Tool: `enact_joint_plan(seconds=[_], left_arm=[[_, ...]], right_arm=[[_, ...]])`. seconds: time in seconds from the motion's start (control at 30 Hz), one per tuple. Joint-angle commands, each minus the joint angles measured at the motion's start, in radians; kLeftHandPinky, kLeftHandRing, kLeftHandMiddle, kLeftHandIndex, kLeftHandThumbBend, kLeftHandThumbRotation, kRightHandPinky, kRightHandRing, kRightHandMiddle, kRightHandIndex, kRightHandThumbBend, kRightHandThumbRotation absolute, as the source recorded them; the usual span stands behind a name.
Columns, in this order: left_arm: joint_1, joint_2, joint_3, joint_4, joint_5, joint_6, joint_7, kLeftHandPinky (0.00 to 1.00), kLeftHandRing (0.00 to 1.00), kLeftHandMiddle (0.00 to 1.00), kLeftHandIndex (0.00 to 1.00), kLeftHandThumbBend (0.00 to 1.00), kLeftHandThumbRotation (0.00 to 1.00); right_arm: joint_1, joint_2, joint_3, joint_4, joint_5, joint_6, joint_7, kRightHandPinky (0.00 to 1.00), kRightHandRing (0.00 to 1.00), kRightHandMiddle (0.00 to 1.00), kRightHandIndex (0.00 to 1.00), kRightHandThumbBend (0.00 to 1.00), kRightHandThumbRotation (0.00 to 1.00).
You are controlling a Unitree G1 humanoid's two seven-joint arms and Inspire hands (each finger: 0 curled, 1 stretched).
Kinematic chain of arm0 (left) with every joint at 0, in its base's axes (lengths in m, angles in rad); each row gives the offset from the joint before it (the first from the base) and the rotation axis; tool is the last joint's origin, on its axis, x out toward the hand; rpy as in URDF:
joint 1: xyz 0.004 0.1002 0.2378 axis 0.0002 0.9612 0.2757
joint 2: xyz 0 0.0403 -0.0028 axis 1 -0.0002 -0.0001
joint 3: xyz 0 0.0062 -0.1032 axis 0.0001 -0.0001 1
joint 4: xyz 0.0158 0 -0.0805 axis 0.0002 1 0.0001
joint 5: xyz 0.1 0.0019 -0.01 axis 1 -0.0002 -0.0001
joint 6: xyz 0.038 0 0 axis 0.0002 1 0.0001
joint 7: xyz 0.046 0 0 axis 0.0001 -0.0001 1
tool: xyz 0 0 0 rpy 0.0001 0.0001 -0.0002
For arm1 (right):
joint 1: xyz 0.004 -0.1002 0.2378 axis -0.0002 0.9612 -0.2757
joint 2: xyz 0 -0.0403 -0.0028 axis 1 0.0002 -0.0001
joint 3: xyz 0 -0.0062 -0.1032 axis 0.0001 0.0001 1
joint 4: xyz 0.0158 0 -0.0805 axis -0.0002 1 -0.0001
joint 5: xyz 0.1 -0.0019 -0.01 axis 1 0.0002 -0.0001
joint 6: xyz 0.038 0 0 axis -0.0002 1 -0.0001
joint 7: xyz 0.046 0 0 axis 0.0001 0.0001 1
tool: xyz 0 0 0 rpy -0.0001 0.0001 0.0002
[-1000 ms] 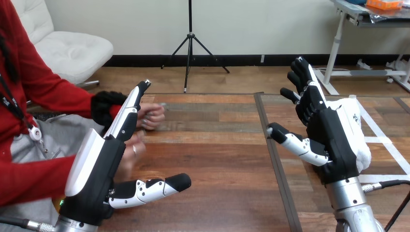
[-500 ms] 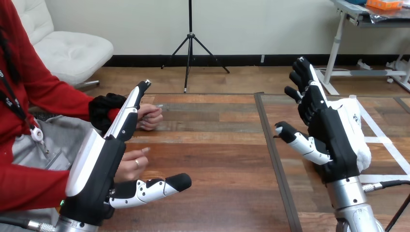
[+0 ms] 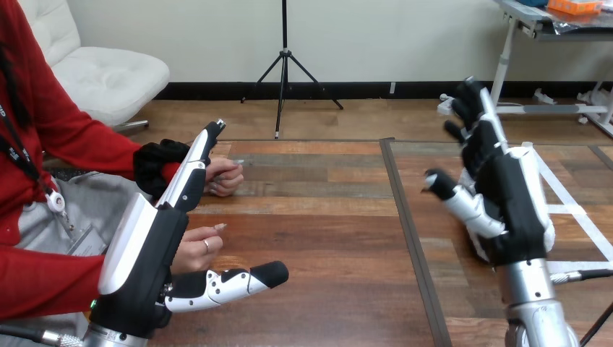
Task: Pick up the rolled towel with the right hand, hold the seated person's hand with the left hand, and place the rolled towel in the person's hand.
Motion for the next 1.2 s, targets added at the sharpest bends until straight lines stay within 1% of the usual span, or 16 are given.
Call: enact_joint_plan(seconds=[0.0, 0.33, 0.43, 0.53, 0.73, 0.8, 0.87, 0.93, 0.97, 1.13, 1.17], left_arm=[[-0.038, -0.011, 0.001, -0.039, -0.009, 0.0, 0.006, 0.91, 0.96, 0.99, 1.0, 1.0, 0.56], [-0.036, -0.017, -0.001, -0.044, -0.003, 0.005, 0.008, 0.9, 0.95, 0.98, 1.0, 1.0, 0.56], [-0.035, -0.018, -0.003, -0.045, -0.005, 0.006, 0.006, 0.9, 0.95, 0.98, 1.0, 1.0, 0.55], [-0.035, -0.02, -0.004, -0.043, -0.001, 0.003, 0.01, 0.9, 0.95, 0.98, 1.0, 1.0, 0.55], [-0.035, -0.023, -0.007, -0.039, -0.005, -0.001, 0.011, 0.9, 0.95, 0.98, 1.0, 1.0, 0.55], [-0.034, -0.024, -0.007, -0.038, -0.002, -0.003, 0.013, 0.9, 0.95, 0.98, 0.99, 1.0, 0.55], [-0.034, -0.025, -0.008, -0.038, -0.002, -0.003, 0.013, 0.9, 0.95, 0.98, 0.99, 1.0, 0.56], [-0.033, -0.025, -0.008, -0.038, -0.002, -0.001, 0.013, 0.9, 0.95, 0.98, 0.99, 1.0, 0.56], [-0.033, -0.026, -0.008, -0.038, -0.002, -0.002, 0.013, 0.9, 0.95, 0.98, 0.99, 1.0, 0.56], [-0.033, -0.029, -0.01, -0.035, -0.002, -0.004, 0.014, 0.9, 0.95, 0.98, 0.99, 1.0, 0.56], [-0.033, -0.029, -0.01, -0.033, -0.004, -0.005, 0.014, 0.9, 0.95, 0.98, 0.99, 1.0, 0.56]], right_arm=[[-0.048, 0.008, -0.029, -0.068, -0.012, 0.021, -0.042, 0.95, 1.0, 1.0, 1.0, 1.0, 0.62], [-0.061, -0.012, -0.046, -0.088, -0.025, 0.066, -0.088, 0.98, 1.0, 1.0, 1.0, 1.0, 0.62], [-0.073, -0.019, -0.056, -0.085, -0.036, 0.076, -0.104, 0.98, 1.0, 1.0, 1.0, 1.0, 0.62], [-0.086, -0.03, -0.065, -0.081, -0.059, 0.089, -0.13, 0.98, 1.0, 1.0, 1.0, 1.0, 0.63], [-0.1, -0.043, -0.08, -0.097, -0.078, 0.131, -0.164, 0.98, 1.0, 1.0, 1.0, 1.0, 0.63], [-0.107, -0.049, -0.089, -0.116, -0.102, 0.172, -0.2, 0.97, 1.0, 1.0, 1.0, 1.0, 0.63], [-0.112, -0.053, -0.095, -0.132, -0.118, 0.203, -0.222, 0.96, 0.99, 1.0, 1.0, 1.0, 0.62], [-0.116, -0.056, -0.1, -0.144, -0.127, 0.226, -0.234, 0.96, 0.99, 1.0, 1.0, 1.0, 0.62], [-0.12, -0.062, -0.102, -0.153, -0.138, 0.249, -0.244, 0.96, 0.99, 1.0, 1.0, 1.0, 0.62], [-0.132, -0.085, -0.104, -0.179, -0.174, 0.317, -0.273, 0.98, 0.99, 1.0, 1.0, 1.0, 0.62], [-0.139, -0.095, -0.104, -0.182, -0.194, 0.342, -0.288, 0.98, 0.99, 1.0, 1.0, 1.0, 0.62]])
